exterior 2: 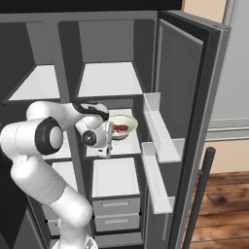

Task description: Place one of the steaks on the plate and the other in the bowl. Then place the bowl in the fridge.

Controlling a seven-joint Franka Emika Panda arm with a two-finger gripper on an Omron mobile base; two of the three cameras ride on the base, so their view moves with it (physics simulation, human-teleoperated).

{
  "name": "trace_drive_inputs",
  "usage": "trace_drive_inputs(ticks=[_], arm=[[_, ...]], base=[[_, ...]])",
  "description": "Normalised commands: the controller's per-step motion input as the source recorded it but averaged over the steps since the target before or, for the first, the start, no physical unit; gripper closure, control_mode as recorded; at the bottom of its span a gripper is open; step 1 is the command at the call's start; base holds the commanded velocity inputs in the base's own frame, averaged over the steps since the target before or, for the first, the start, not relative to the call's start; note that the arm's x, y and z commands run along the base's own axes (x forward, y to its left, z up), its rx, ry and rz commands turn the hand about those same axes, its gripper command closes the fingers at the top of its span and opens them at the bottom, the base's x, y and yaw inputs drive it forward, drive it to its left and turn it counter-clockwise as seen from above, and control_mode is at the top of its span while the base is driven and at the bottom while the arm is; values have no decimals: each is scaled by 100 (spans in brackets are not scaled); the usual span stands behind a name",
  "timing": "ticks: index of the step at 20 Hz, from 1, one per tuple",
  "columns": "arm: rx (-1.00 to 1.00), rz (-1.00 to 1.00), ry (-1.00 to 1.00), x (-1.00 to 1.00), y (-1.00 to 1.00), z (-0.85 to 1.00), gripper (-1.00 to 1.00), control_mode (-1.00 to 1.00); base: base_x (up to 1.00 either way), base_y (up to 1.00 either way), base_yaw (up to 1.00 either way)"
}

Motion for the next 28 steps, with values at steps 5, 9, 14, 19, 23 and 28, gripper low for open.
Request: trace_drive_inputs(ticks=[5, 9, 14, 19, 23, 28], arm=[[19, 1, 0, -54, -56, 96, -100, -100], [25, 7, 0, -54, -60, 89, -100, -100], [28, 13, 2, -66, -52, 75, -100, -100], [23, 20, 16, -50, -38, 59, -100, -100], [22, 35, 32, 2, -30, 100, -100, -100], [27, 31, 45, -25, -1, 97, -100, -100]], base=[[0, 0, 0], [0, 0, 0], [0, 0, 0], [0, 0, 0], [0, 0, 0], [0, 0, 0]])
